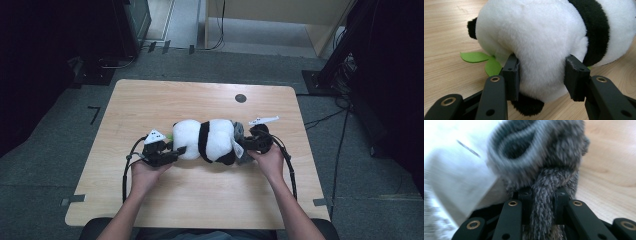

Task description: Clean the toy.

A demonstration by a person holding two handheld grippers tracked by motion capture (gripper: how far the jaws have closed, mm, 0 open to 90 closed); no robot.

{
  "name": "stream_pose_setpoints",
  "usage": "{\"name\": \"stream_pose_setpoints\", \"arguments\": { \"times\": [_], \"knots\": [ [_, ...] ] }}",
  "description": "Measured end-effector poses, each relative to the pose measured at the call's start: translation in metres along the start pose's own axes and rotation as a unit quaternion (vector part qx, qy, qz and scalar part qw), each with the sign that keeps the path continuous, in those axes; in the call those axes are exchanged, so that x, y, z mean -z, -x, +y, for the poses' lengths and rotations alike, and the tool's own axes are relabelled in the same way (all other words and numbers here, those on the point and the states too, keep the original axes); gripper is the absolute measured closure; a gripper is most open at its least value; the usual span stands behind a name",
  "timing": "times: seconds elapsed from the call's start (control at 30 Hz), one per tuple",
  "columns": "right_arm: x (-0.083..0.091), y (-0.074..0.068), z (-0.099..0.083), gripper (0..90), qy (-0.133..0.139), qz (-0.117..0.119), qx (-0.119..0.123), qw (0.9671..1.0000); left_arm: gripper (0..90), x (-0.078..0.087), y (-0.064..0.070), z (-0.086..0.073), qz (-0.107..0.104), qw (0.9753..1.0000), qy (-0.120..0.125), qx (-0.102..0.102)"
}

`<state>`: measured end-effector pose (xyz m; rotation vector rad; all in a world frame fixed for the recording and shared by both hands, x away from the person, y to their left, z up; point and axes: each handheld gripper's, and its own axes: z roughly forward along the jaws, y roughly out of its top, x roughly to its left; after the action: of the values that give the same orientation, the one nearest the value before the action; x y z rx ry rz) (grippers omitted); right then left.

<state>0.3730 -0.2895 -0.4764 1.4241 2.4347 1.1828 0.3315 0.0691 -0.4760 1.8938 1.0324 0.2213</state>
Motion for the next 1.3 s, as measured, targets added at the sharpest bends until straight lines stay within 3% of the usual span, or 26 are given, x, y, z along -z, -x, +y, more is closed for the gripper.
{"name": "stream_pose_setpoints", "arguments": {
  "times": [0.2, 0.4, 0.73, 0.97, 1.3],
  "knots": [
    [-0.012, 0.003, -0.004, 75.4, -0.025, -0.002, 0.0, 0.9997, 52.7, 0.0, 0.0, 0.0, 0.001, 1.0, 0.001, 0.0],
    [0.001, 0.005, 0.0, 75.7, -0.024, -0.016, 0.006, 0.9996, 52.9, 0.001, 0.0, 0.0, 0.002, 1.0, -0.001, 0.002],
    [0.045, -0.001, 0.008, 75.7, 0.052, -0.011, 0.012, 0.9985, 52.9, 0.001, 0.0, 0.001, 0.001, 1.0, 0.0, -0.001],
    [0.07, -0.03, 0.024, 75.7, 0.088, 0.024, 0.046, 0.9948, 53.0, 0.001, 0.001, 0.002, 0.002, 1.0, 0.0, -0.001],
    [0.058, -0.082, 0.036, 75.3, 0.063, 0.067, 0.12, 0.9886, 53.0, 0.001, 0.0, 0.002, 0.001, 1.0, 0.0, -0.002]
  ]
}}
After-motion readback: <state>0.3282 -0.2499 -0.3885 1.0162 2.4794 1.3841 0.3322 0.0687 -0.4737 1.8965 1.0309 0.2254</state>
